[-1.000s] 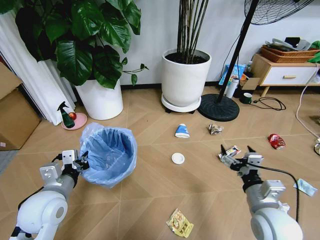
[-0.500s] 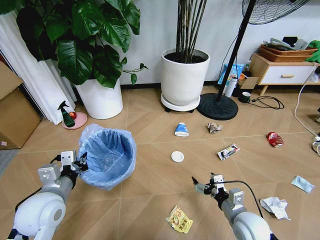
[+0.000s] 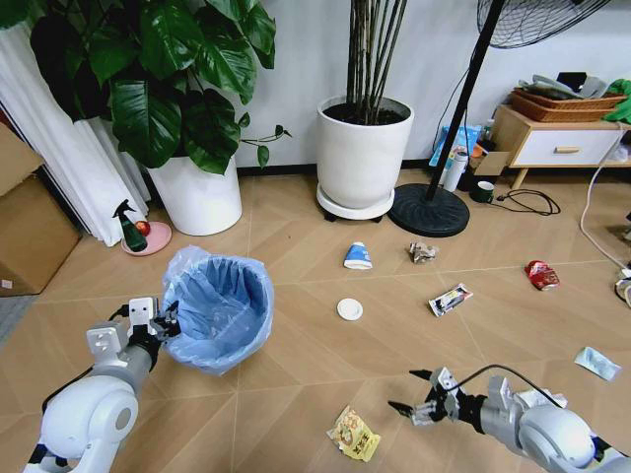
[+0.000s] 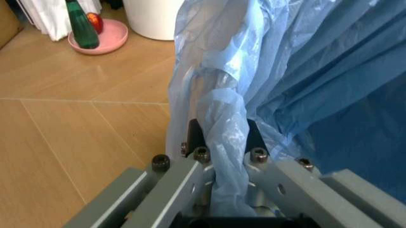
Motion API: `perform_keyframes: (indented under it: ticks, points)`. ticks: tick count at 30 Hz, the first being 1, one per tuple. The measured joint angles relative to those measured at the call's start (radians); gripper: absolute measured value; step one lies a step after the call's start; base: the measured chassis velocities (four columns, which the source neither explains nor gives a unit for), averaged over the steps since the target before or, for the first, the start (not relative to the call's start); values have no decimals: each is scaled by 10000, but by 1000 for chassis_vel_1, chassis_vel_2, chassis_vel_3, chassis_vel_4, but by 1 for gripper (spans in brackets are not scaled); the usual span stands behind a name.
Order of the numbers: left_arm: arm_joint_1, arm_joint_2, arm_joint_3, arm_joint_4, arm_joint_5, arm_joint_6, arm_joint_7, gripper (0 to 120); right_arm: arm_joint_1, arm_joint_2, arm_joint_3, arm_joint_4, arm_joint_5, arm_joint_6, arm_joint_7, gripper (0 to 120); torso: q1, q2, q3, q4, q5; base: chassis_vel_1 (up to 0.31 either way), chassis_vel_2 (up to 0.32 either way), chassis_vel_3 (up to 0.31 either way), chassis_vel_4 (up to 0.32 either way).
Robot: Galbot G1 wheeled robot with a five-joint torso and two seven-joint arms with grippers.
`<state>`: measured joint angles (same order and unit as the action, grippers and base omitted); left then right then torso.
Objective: Pick up the trash bin and place the garbage on the floor into it.
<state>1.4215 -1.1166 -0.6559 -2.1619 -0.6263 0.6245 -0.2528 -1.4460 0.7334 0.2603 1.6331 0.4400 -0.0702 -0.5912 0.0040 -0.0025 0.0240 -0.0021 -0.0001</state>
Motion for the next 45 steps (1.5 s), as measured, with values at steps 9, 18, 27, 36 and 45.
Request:
perform_keyframes:
  ticks: [9,18,27,36,45]
  points:
    - [30,-144,-36,51,207,-9,157,0,940,901,-1404,-1381,-2433,976,742,100,0,0,0,-1,-9,0,0,0,0]
    - [113,-354,-5,-26,442,-23,220,0,1865,1398,-2169,-2059,-4018,1893,1221,100,0,0,0,0,-7,0,0,0,0]
    - [128,-435,-97,-18,541,-43,253,0,2476,1759,-2965,-2435,-4115,1879,1492,100,0,0,0,-1,-4,0,0,0,0]
    - [74,-471,-100,27,568,-49,258,0,3152,1821,-3848,-2644,-4267,1877,1494,100,0,0,0,-1,-8,0,0,0,0]
    - [49,-421,-127,82,570,-53,280,0,3384,1896,-4102,-2881,-4406,1883,1469,100,0,0,0,0,-8,0,0,0,0]
